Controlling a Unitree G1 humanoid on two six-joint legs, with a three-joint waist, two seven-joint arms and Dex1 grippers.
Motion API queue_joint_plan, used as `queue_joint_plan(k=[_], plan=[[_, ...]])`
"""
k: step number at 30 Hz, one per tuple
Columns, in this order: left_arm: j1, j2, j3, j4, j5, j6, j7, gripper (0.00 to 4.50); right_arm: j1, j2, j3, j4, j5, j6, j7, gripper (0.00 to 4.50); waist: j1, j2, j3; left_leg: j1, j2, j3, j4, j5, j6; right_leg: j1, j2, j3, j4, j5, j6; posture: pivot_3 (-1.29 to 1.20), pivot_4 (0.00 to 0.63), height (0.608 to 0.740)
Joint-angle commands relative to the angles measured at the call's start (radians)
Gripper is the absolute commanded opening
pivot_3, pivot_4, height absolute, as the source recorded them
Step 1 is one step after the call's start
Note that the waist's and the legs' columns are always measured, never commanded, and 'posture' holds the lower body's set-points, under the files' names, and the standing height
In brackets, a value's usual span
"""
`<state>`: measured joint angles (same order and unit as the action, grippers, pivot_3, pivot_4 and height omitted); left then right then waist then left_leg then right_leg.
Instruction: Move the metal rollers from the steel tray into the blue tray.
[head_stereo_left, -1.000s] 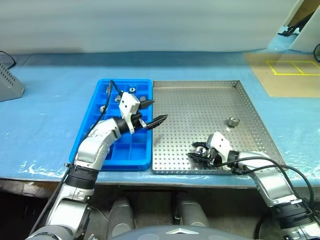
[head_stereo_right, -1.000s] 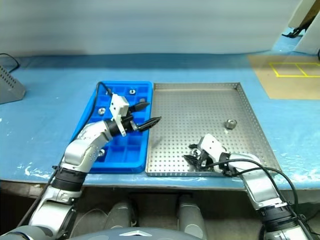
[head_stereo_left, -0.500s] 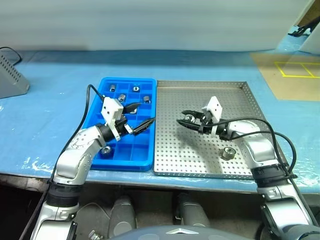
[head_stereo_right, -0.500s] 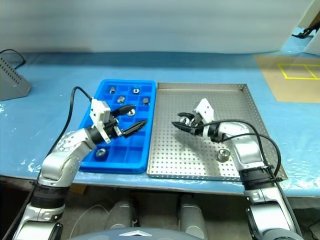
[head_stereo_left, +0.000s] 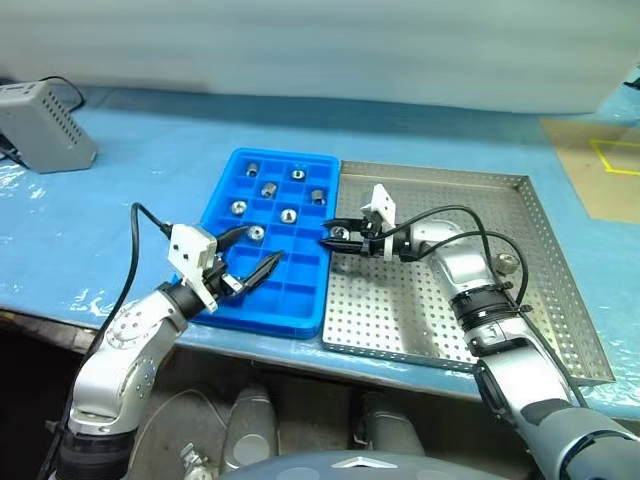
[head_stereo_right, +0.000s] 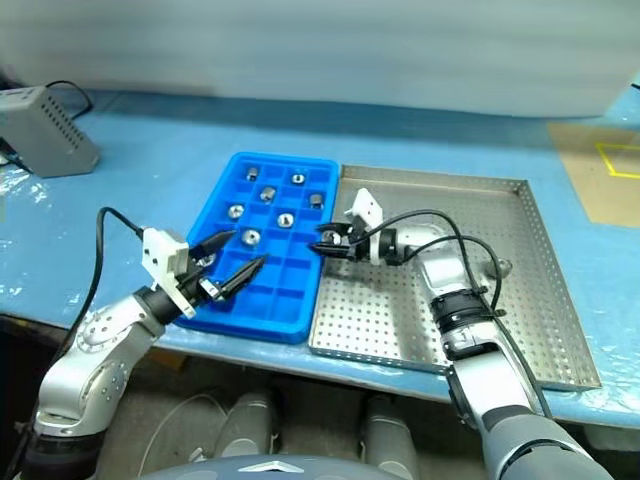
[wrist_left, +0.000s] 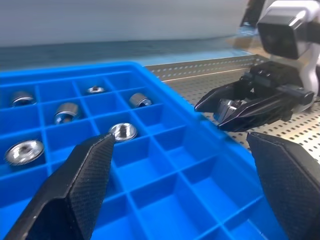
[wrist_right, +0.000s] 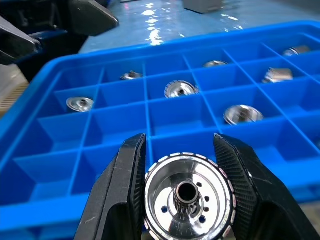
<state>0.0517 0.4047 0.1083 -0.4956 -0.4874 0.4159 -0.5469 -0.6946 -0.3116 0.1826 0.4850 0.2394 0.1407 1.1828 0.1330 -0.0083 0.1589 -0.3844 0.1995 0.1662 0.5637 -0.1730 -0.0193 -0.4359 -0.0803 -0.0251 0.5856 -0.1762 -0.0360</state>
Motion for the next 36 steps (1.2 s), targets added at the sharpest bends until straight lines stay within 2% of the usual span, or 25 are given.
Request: queue_joint_plan(k=[1,4,6,8,10,12,16,27,36], plan=[[0.030,0.000,0.026,-0.066,-0.010,-0.013,0.022,4.50,-0.021,0.013,0.007,-0.030,0.009,-0.022,0.037,1.69,0.015,0.000,0.000,0.000,0.000,0.000,0.000,0.000,0.000,0.000,0.000,0.000,0.000,0.000,0.000,0.38,0.150,0.740],[0.046,0.005,0.029,-0.066,-0.011,-0.016,0.025,4.50,-0.014,0.021,0.010,-0.046,0.004,-0.020,0.039,1.69,0.026,0.000,0.000,0.000,0.000,0.000,0.000,0.000,-0.001,0.000,0.000,0.000,0.000,0.000,0.000,0.39,0.150,0.740],[0.047,0.008,0.026,-0.057,-0.006,-0.019,0.024,4.50,-0.259,0.160,0.036,0.155,-0.059,0.030,-0.074,1.69,0.014,0.002,0.004,0.001,0.000,0.000,-0.001,0.001,-0.001,0.000,0.000,0.000,0.001,0.000,0.001,0.38,0.150,0.740],[0.096,0.016,0.044,-0.130,-0.028,-0.003,0.034,4.50,-0.416,0.262,0.042,0.320,-0.103,0.030,-0.147,1.69,-0.008,0.005,0.010,-0.002,0.002,-0.005,-0.001,0.004,-0.007,-0.010,0.000,0.000,0.004,-0.001,0.001,0.38,0.150,0.740],[0.134,0.021,0.058,-0.181,-0.045,0.007,0.039,4.50,-0.463,0.301,0.040,0.412,-0.136,0.000,-0.177,1.69,-0.010,0.003,0.010,-0.006,0.007,-0.007,-0.002,0.008,-0.013,-0.019,0.002,-0.004,0.006,0.002,-0.003,0.38,0.150,0.740],[0.151,0.022,0.059,-0.189,-0.047,0.003,0.038,4.50,-0.486,0.329,0.039,0.468,-0.159,-0.024,-0.201,1.69,0.011,0.003,0.009,-0.002,0.008,-0.010,-0.010,0.008,-0.016,-0.016,0.005,-0.008,0.006,-0.001,-0.007,0.38,0.150,0.740],[0.158,0.024,0.054,-0.195,-0.046,0.004,0.045,4.50,-0.486,0.353,0.052,0.511,-0.186,-0.059,-0.158,1.69,0.047,0.006,0.010,0.000,0.009,-0.006,-0.019,0.010,-0.020,-0.011,0.005,-0.012,0.004,-0.003,-0.014,0.38,0.150,0.740],[0.126,0.030,0.025,-0.177,-0.045,0.009,0.050,4.50,-0.423,0.265,0.054,0.436,-0.208,-0.068,-0.002,1.69,0.042,0.005,0.011,-0.001,0.008,-0.006,-0.017,0.011,-0.022,-0.012,0.007,-0.013,0.007,-0.003,-0.016,0.35,0.150,0.740],[0.104,0.041,0.040,-0.159,-0.051,0.008,0.043,4.50,-0.341,0.273,0.080,0.320,-0.218,0.000,0.017,1.69,0.027,0.005,0.011,0.002,0.008,-0.005,-0.015,0.011,-0.022,-0.012,0.007,-0.012,0.011,-0.003,-0.017,0.33,0.150,0.740]])
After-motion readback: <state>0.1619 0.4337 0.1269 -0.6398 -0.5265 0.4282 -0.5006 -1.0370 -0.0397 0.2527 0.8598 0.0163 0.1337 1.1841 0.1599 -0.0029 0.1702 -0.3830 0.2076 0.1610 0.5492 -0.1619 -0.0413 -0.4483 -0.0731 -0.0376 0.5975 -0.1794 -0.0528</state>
